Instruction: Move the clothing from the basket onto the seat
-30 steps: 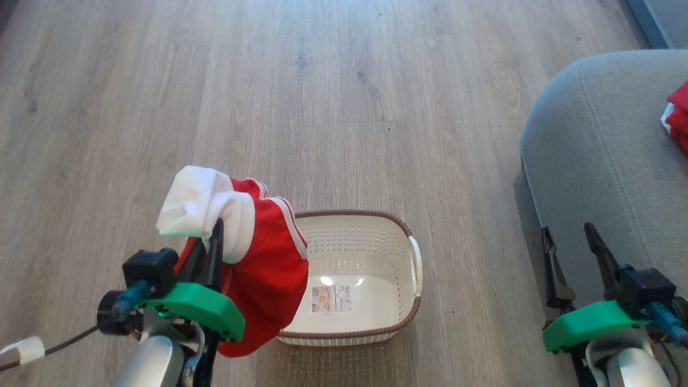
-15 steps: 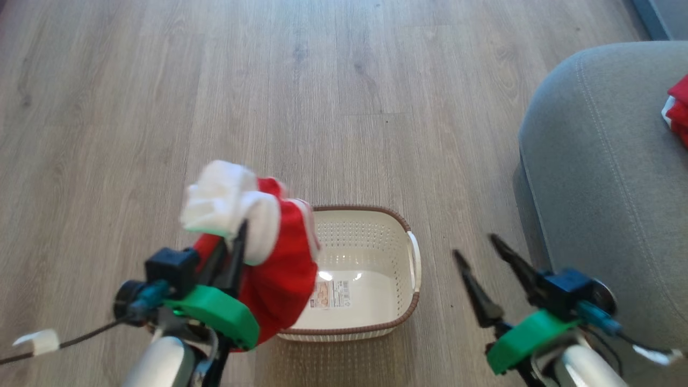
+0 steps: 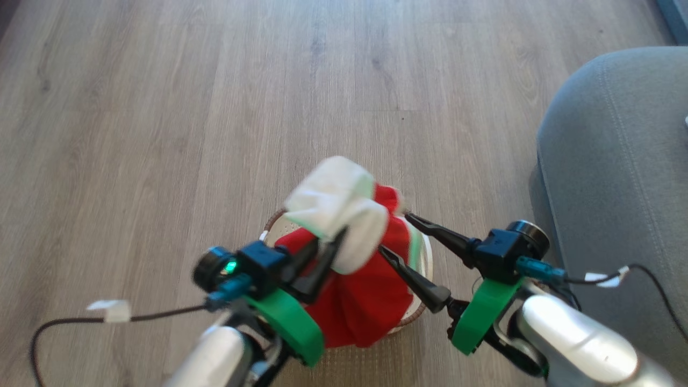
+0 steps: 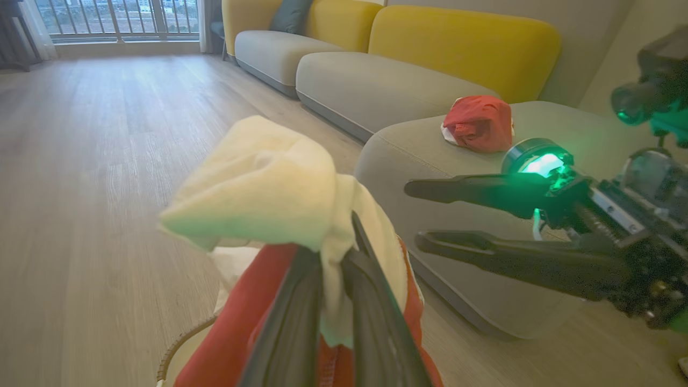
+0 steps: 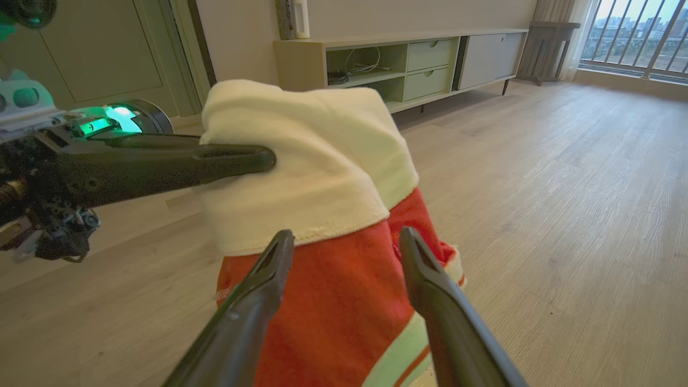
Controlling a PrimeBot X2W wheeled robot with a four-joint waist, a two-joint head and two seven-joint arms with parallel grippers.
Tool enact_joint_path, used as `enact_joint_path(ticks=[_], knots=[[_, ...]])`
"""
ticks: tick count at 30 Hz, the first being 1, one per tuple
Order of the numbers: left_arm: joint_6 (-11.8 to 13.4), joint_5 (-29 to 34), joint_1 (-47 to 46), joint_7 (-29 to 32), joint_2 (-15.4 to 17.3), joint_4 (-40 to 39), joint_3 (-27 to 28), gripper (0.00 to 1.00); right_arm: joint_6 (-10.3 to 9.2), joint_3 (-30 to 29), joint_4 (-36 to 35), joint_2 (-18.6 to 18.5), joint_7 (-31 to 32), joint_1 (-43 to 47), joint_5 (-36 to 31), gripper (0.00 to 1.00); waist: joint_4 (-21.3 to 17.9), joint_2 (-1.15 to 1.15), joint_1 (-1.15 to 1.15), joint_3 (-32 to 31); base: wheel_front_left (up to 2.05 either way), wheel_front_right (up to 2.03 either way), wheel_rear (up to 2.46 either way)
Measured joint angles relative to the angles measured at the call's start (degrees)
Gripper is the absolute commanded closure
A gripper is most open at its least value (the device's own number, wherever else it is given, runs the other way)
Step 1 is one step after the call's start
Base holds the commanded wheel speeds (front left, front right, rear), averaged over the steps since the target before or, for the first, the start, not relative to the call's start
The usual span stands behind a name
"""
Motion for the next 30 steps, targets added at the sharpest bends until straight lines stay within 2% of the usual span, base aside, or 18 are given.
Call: enact_joint_path(ticks=[8,9,14,15,16,17,18,23,25,26,28,29,30], knots=[[-2.4,-0.1,-1.6,0.7,-1.1,-1.1,-5.5,1.0,0.0,11.1,2.5,-3.7,0.6,-8.5,4.1,0.0,0.6,0.0,0.0,0.5,0.0,0.0,0.0],[-2.8,-0.7,-1.9,0.5,-1.2,-1.3,-6.6,1.0,0.0,14.2,2.4,-4.3,0.8,-10.1,5.9,0.0,0.6,0.0,0.0,0.5,0.0,0.0,0.0],[-3.4,-2.6,-3.0,0.3,-1.3,-1.5,-9.5,1.0,0.0,21.3,0.3,-5.4,1.1,-13.2,11.8,0.0,0.4,0.0,0.0,0.4,0.0,0.0,0.0],[-3.4,-3.0,-3.1,0.2,-1.3,-1.4,-9.7,1.0,0.0,22.1,0.2,-5.7,1.0,-13.8,12.7,0.07,0.3,0.0,0.0,0.4,0.0,0.0,0.0],[-3.4,-3.2,-3.3,0.1,-1.3,-1.2,-9.8,1.0,0.0,22.3,0.2,-5.9,0.9,-14.3,13.4,0.58,0.2,0.0,0.0,0.4,0.0,0.0,0.0],[-3.4,-3.5,-3.5,0.1,-1.2,-1.1,-9.9,1.0,0.0,22.5,0.2,-6.2,0.6,-14.7,13.8,0.89,0.1,0.0,0.0,0.4,0.0,0.0,0.0],[-3.4,-3.6,-3.7,-0.2,-1.2,-1.0,-10.0,1.0,0.0,22.7,0.2,-6.4,0.5,-15.2,14.1,1.0,0.0,0.0,0.0,0.4,0.0,0.0,0.0],[-3.4,-3.7,-3.8,-1.0,-1.2,-0.3,-10.1,0.98,0.01,22.0,0.3,-7.0,0.2,-15.2,15.1,1.0,-0.6,0.0,0.0,0.2,0.0,0.0,0.0],[-3.4,-4.1,-3.9,-1.4,-1.2,0.1,-10.0,0.79,0.01,20.5,0.0,-7.2,0.2,-14.9,15.0,1.0,-1.0,0.0,0.0,0.2,0.0,0.0,0.0],[-3.4,-4.1,-4.1,-1.5,-1.2,0.2,-9.9,0.66,0.01,19.4,-0.1,-7.3,0.2,-14.8,15.0,1.0,-1.2,0.0,0.0,0.1,0.0,0.0,0.0],[-3.3,-4.1,-4.1,-2.0,-1.1,0.8,-9.8,0.48,0.01,16.8,-0.3,-7.7,0.2,-14.1,14.8,1.0,-1.6,0.0,0.0,0.0,0.0,0.0,0.0],[-3.2,-4.1,-4.1,-2.1,-1.1,1.2,-9.8,0.15,0.01,15.6,-0.3,-8.0,0.2,-13.6,14.7,1.0,-1.9,0.0,0.0,0.0,0.0,0.0,0.0],[-2.9,-4.1,-4.1,-2.3,-1.0,1.5,-9.7,0.0,0.01,14.5,-0.3,-8.1,0.1,-13.0,14.3,1.0,-2.2,0.0,0.0,-0.1,0.0,0.0,0.0]])
